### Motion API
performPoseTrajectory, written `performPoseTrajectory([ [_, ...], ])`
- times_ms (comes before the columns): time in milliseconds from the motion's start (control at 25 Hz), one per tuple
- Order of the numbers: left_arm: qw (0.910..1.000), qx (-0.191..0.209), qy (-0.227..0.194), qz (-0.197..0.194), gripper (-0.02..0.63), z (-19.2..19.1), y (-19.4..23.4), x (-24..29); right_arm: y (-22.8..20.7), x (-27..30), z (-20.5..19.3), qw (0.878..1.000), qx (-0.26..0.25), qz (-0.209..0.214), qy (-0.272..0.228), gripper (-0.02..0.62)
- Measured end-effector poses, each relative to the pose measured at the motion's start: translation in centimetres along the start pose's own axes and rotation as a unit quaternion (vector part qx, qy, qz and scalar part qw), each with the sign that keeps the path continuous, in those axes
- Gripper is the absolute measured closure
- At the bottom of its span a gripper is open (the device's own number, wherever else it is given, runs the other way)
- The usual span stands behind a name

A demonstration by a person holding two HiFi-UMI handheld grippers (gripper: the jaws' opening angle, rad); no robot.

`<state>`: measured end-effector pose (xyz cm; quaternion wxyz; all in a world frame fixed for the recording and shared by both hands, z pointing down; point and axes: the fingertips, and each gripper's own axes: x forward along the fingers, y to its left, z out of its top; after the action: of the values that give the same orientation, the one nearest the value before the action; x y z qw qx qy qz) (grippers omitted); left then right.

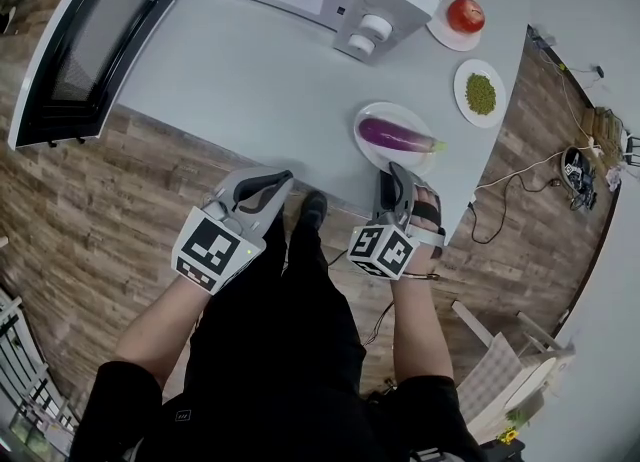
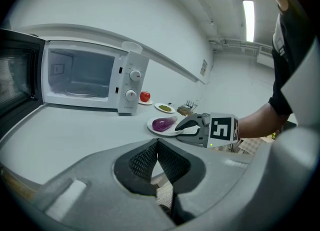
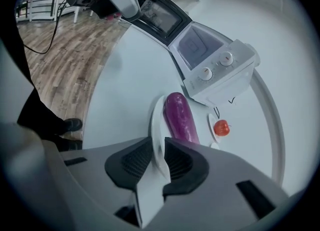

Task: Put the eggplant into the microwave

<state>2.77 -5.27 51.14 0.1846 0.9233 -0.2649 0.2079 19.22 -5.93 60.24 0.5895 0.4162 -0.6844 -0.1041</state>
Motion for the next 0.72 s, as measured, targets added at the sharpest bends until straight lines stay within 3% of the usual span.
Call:
performPoseTrajectory([
  [200,1.0,0.002,0.004,-0.005,0.598,-0.2,-0.1,0.4,-0.1,0.3,0.1,0.999,0.032,0.023,-0.004,0.536],
  [320,0.9999,0.006,0.008,-0.011,0.598,-0.2,-0.3,0.6,-0.2,0.5,0.3,0.999,0.023,0.034,-0.003,0.541],
  [720,0.9995,0.014,0.016,-0.024,0.598,-0.9,-0.5,1.4,-0.3,0.6,0.1,0.999,-0.043,-0.022,-0.005,0.552],
])
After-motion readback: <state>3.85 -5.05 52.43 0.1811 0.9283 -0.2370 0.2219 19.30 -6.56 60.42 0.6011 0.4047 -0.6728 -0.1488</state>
